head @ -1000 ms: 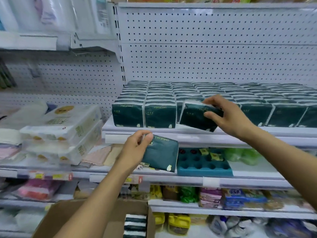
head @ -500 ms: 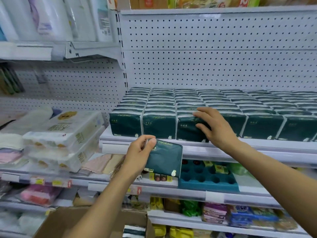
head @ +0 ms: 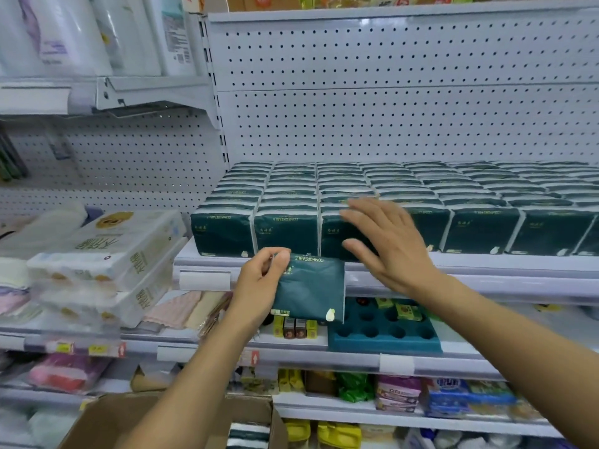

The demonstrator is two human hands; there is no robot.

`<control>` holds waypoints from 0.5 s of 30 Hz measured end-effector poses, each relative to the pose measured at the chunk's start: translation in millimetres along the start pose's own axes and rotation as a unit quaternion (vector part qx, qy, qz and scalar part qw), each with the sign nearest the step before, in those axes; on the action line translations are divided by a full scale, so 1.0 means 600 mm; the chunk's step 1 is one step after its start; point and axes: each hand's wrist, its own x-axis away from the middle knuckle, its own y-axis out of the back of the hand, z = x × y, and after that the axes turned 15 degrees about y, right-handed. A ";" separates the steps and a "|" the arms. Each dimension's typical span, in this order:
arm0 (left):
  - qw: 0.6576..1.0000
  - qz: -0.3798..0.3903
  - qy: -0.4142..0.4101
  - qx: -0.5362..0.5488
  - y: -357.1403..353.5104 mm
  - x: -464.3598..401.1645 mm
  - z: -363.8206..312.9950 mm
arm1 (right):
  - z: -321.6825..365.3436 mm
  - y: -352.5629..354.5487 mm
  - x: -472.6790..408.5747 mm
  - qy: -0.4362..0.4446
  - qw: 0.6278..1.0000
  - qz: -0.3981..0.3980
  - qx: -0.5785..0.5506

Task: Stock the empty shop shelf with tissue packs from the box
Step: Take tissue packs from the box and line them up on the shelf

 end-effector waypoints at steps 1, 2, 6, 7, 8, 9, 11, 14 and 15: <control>1.000 0.003 -0.011 0.005 -0.008 0.002 -0.003 | 0.018 0.007 0.003 0.003 0.999 -0.002 -0.033; 1.000 0.005 -0.024 0.007 -0.017 0.004 -0.005 | 0.036 0.015 0.006 -0.007 0.997 0.013 -0.072; 0.995 0.041 -0.084 0.017 -0.058 0.015 -0.014 | 0.054 0.039 0.018 -0.141 0.950 0.124 -0.249; 0.994 0.050 -0.098 0.017 -0.069 0.019 -0.018 | 0.048 0.044 0.022 -0.153 0.939 0.137 -0.276; 0.992 0.058 -0.109 0.012 -0.080 0.022 -0.022 | 0.042 0.050 0.027 -0.157 0.932 0.138 -0.297; 0.991 0.066 -0.120 0.003 -0.092 0.025 -0.026 | 0.034 0.057 0.034 -0.163 0.925 0.129 -0.318; 0.987 0.067 -0.139 -0.033 -0.113 0.030 -0.030 | 0.019 0.072 0.052 -0.185 0.912 0.106 -0.351; 0.971 -0.029 -0.203 -0.124 -0.134 0.022 -0.037 | -0.017 0.104 0.085 -0.198 0.930 0.045 -0.306; 0.957 -0.072 -0.232 -0.160 -0.136 0.015 -0.043 | -0.031 0.116 0.095 -0.194 0.940 0.018 -0.281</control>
